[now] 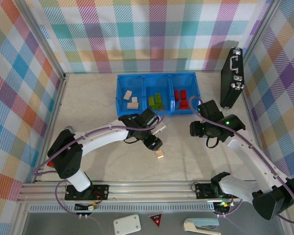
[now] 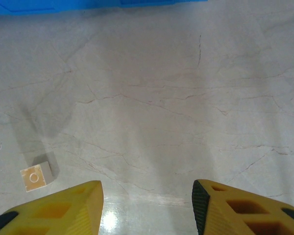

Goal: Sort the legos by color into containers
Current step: Pick up the lego from the middle-left of the table.

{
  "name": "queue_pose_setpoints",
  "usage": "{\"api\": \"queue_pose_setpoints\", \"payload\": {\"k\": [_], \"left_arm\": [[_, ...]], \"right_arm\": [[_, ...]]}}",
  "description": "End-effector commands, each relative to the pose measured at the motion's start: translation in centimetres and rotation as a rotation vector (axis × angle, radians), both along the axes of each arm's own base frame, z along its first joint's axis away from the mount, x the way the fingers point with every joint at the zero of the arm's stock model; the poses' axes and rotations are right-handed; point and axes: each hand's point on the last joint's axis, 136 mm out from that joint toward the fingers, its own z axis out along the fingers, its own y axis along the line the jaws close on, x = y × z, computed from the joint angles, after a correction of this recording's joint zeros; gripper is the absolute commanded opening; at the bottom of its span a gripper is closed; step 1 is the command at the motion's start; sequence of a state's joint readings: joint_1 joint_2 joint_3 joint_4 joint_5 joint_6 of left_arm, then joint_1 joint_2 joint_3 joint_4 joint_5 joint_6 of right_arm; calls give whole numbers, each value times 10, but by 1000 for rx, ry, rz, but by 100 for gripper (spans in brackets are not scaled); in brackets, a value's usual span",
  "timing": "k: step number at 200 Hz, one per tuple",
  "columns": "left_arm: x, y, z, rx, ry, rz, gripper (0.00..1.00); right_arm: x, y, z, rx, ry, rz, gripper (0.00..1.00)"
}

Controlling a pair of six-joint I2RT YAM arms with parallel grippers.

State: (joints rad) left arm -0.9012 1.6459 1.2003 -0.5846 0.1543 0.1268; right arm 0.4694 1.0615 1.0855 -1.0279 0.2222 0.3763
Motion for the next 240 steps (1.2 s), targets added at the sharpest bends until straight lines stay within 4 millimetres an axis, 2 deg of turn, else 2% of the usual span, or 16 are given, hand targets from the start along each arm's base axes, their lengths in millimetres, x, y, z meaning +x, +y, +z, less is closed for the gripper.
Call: {"api": "queue_pose_setpoints", "payload": {"k": [1,77,149,194,240], "left_arm": [[-9,-5,-14,75,-17,-65,66],[-31,-25,-46,215,-1,-152,63],[-36,-25,-71,344,15,-173,62],[-35,-22,-77,381,1,-178,50],[-32,-23,-72,374,-17,-172,40]], "right_arm": [[-2,-5,11,-15,-26,3,52],[-2,-4,11,-7,-23,0,53],[-4,-4,10,-8,-16,3,53],[-4,-2,10,-3,-9,5,53],[-3,-1,10,6,-8,5,53]]}}
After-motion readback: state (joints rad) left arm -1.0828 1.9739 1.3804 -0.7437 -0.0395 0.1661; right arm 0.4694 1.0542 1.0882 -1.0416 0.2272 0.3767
